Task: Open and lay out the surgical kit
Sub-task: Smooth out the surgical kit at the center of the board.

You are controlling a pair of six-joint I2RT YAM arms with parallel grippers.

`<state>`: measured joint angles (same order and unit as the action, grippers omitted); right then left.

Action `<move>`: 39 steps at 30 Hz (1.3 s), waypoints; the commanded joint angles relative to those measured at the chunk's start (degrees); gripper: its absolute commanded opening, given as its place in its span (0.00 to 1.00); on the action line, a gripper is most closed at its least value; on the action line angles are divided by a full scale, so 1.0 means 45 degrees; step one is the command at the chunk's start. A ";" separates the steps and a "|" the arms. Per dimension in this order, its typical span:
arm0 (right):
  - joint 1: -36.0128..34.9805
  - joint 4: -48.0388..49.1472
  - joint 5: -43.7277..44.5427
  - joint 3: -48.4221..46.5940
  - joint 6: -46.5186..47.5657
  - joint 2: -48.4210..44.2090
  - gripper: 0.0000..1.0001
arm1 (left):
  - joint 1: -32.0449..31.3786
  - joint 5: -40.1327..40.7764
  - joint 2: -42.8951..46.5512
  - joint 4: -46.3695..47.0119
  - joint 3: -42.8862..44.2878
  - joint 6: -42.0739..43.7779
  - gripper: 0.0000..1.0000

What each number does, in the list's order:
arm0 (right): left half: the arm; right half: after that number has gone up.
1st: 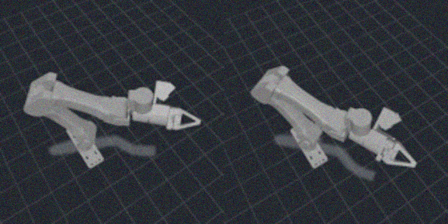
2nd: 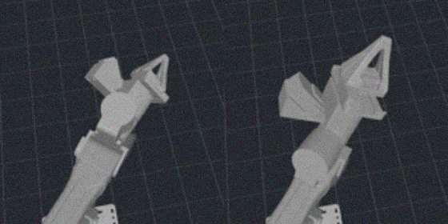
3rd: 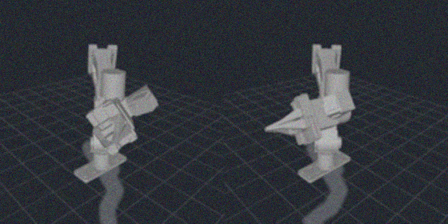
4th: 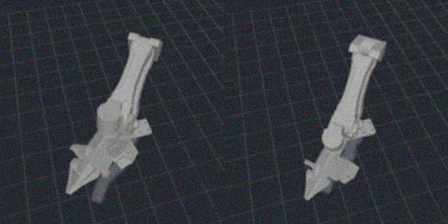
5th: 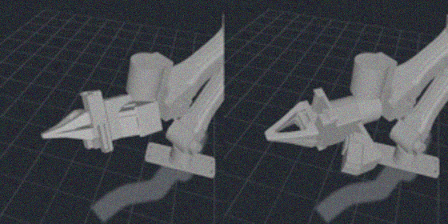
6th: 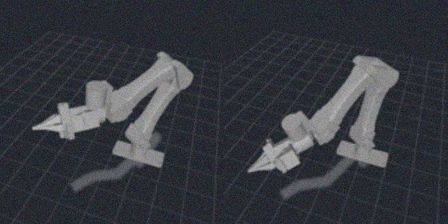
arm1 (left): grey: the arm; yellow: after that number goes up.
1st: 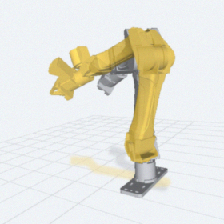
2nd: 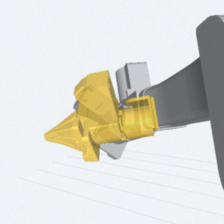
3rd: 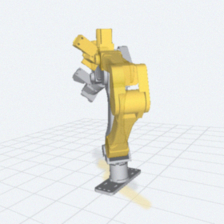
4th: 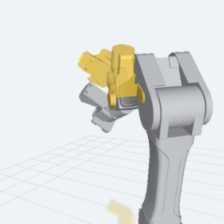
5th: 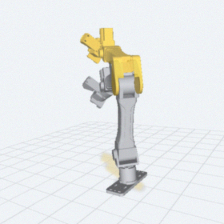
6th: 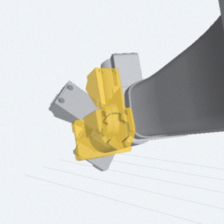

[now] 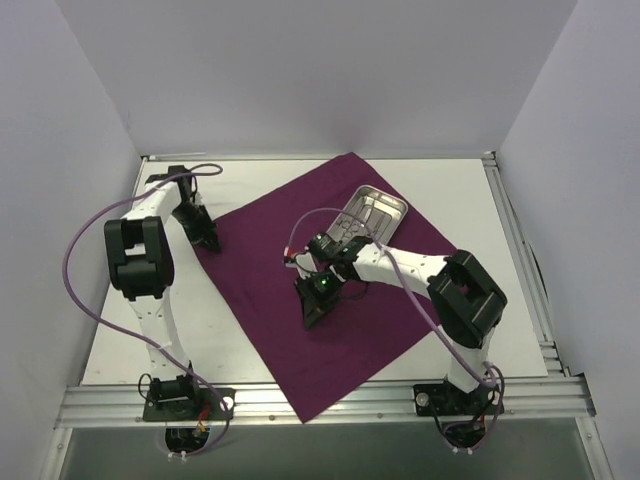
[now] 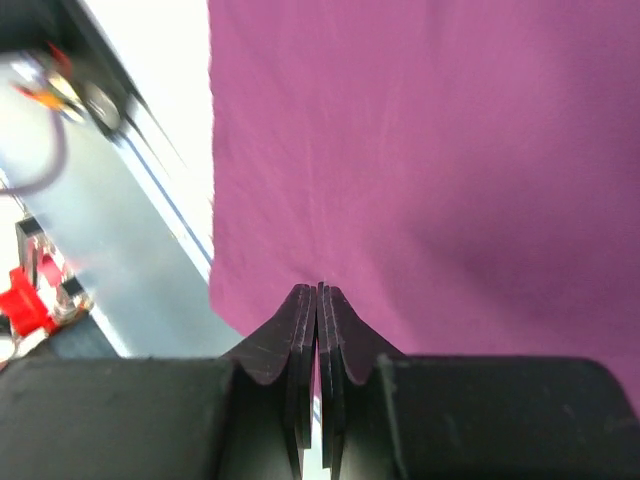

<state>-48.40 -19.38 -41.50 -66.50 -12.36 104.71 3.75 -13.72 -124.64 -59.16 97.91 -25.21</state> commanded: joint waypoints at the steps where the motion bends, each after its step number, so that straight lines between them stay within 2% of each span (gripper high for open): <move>1: 0.0365 -0.1330 -0.0094 -0.1936 0.1140 0.0123 0.00 | -0.0520 0.0490 0.1778 0.0080 0.0413 0.0155 0.17; 4: 0.0307 -0.3088 -0.0232 -0.4234 0.3054 0.1590 0.00 | -0.0520 -0.0134 0.2111 0.0370 -0.0290 -0.0041 0.16; 7: 0.0190 -0.3507 -0.0755 -0.5841 0.3684 0.3406 0.00 | -0.0520 -0.0505 0.2248 0.0878 -0.1384 -0.0256 0.12; 12: -0.0298 -0.2863 -0.2007 -0.6901 0.3489 0.4445 0.00 | -0.0520 -0.1228 0.2287 0.1426 -0.2886 -0.0276 0.07; 18: -0.1040 -0.1866 -0.3630 -0.6766 0.3156 0.5110 0.00 | -0.0482 -0.1600 0.2171 0.1876 -0.3710 -0.0257 0.07; 24: -0.1471 -0.0756 -0.3788 -0.4875 0.2749 0.4741 0.00 | -0.0170 -0.0723 0.1683 0.1701 -0.3652 -0.0413 0.04; 28: -0.1471 0.0922 -0.3651 -0.1931 0.1732 0.3960 0.00 | -0.0013 -0.0409 0.1176 0.1623 -0.3321 -0.0257 0.04; 31: -0.1471 0.1491 -0.3028 -0.0831 0.1187 0.3725 0.00 | 0.0046 -0.0254 0.0804 0.1602 -0.2950 -0.0198 0.04; 39: -0.1627 0.1338 -0.1229 0.1612 0.0111 0.1657 0.00 | 0.0416 0.0742 0.0102 0.1466 -0.2344 0.0251 0.04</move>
<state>-54.98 -11.07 -57.49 -62.26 -11.09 115.61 3.60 -18.41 -121.08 -57.23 85.56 -26.39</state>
